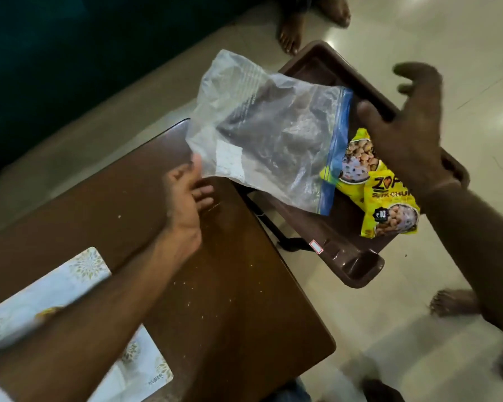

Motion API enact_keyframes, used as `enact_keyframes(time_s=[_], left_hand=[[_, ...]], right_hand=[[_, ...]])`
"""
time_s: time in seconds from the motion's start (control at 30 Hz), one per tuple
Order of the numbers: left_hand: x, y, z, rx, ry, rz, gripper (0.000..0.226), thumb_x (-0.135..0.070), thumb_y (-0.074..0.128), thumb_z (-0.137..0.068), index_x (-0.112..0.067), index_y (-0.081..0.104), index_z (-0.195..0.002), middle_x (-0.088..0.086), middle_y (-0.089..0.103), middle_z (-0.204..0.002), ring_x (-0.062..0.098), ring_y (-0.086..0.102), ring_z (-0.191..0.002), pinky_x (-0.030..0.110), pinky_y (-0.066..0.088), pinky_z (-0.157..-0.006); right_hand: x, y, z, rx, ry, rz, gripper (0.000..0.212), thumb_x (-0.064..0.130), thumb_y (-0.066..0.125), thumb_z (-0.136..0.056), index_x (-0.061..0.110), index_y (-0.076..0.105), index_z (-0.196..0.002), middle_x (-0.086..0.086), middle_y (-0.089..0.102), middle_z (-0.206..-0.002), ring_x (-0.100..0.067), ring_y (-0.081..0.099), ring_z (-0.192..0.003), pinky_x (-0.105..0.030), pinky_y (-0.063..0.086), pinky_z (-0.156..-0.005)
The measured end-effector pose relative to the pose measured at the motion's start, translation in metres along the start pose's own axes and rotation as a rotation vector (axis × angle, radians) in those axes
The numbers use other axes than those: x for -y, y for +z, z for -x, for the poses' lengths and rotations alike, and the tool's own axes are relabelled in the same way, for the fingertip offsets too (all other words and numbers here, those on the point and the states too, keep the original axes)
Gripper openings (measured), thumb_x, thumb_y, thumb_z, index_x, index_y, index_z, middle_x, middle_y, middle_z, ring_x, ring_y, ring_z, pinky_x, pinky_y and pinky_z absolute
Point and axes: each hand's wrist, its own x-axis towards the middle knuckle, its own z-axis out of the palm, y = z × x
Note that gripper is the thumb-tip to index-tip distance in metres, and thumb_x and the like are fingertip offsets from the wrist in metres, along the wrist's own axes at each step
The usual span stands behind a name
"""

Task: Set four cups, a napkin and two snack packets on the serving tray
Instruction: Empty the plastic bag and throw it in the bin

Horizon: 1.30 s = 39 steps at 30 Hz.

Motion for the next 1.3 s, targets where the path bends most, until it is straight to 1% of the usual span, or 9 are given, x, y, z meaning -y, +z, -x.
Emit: enact_keyframes(time_s=[0.2,0.33,0.57,0.63,0.83,1.0,1.07,1.17,1.3], left_hand=[[0.033,0.057,0.032,0.15,-0.215,-0.146,0.06,-0.042,0.086,-0.072,-0.018,0.054,-0.116,0.005,0.068,-0.107,0.013,0.062,-0.077,0.025,0.051,-0.065],[0.034,0.069,0.014,-0.041,-0.215,-0.003,0.024,-0.017,0.075,-0.086,-0.013,0.064,-0.107,0.002,0.072,-0.092,0.01,0.061,-0.066,0.017,0.048,-0.048],[0.004,0.036,-0.007,0.015,-0.182,0.214,0.036,-0.013,0.06,-0.087,0.001,0.067,-0.119,0.011,0.074,-0.115,0.024,0.069,-0.097,0.037,0.056,-0.088],[-0.003,0.025,-0.014,0.09,-0.233,0.358,0.037,-0.014,0.049,-0.09,0.004,0.067,-0.116,0.017,0.068,-0.123,0.033,0.063,-0.108,0.044,0.049,-0.106],[-0.005,-0.017,-0.019,0.238,-0.33,0.515,0.03,-0.01,0.048,-0.085,-0.008,0.063,-0.111,0.017,0.062,-0.122,0.034,0.059,-0.097,0.057,0.034,-0.111],[0.01,-0.066,-0.016,0.131,-0.369,0.463,0.015,-0.001,0.061,-0.084,-0.004,0.073,-0.076,0.008,0.07,-0.078,0.02,0.065,-0.068,0.038,0.058,-0.073],[0.016,-0.094,-0.013,0.064,-0.334,0.411,0.009,0.0,0.066,-0.082,0.0,0.074,-0.086,0.011,0.07,-0.086,0.02,0.065,-0.07,0.039,0.057,-0.069],[0.019,-0.132,-0.004,-0.062,-0.24,0.314,0.038,0.001,0.072,-0.081,0.008,0.065,-0.118,0.015,0.072,-0.096,0.014,0.064,-0.061,0.03,0.052,-0.053],[0.015,-0.19,0.007,-0.173,-0.094,0.238,0.048,0.001,0.075,-0.082,0.009,0.057,-0.126,0.015,0.073,-0.086,0.02,0.061,-0.054,0.028,0.053,-0.047]], right_hand=[[0.043,0.084,-0.079,0.75,-0.108,0.314,0.073,0.052,0.066,-0.085,0.018,0.037,-0.143,-0.015,0.05,-0.142,-0.037,0.042,-0.133,-0.059,0.033,-0.11],[0.048,0.101,-0.093,0.83,-0.116,0.314,0.068,0.049,0.072,-0.083,0.018,0.041,-0.135,-0.014,0.06,-0.132,-0.036,0.053,-0.124,-0.054,0.036,-0.109],[0.05,0.09,-0.105,0.862,-0.044,0.008,0.023,0.022,0.072,-0.09,0.003,0.066,-0.078,-0.011,0.053,-0.066,-0.023,0.053,-0.062,-0.032,0.045,-0.061],[0.052,0.083,-0.096,0.917,0.095,-0.157,0.011,0.012,0.067,-0.093,0.001,0.068,-0.095,-0.013,0.058,-0.07,-0.016,0.056,-0.055,-0.029,0.047,-0.057],[0.059,0.08,-0.052,0.99,0.316,-0.564,0.078,-0.003,0.064,-0.09,0.032,0.031,-0.151,-0.009,0.072,-0.072,-0.018,0.065,-0.053,-0.034,0.058,-0.05],[0.087,0.088,-0.002,1.034,0.076,-0.592,0.07,-0.005,0.061,-0.093,0.032,0.039,-0.148,-0.002,0.075,-0.092,-0.012,0.07,-0.078,-0.031,0.06,-0.068],[0.105,0.097,0.02,1.057,-0.012,-0.571,0.056,-0.003,0.06,-0.095,0.022,0.048,-0.143,-0.007,0.068,-0.12,-0.016,0.064,-0.101,-0.037,0.054,-0.087],[0.13,0.113,0.045,1.072,-0.042,-0.476,0.034,0.009,0.065,-0.095,0.018,0.065,-0.128,-0.015,0.059,-0.095,-0.026,0.053,-0.078,-0.039,0.051,-0.071],[0.171,0.14,0.08,1.074,-0.094,-0.369,0.039,0.003,0.073,-0.086,0.016,0.067,-0.123,-0.001,0.066,-0.102,0.004,0.064,-0.082,-0.011,0.053,-0.076]])
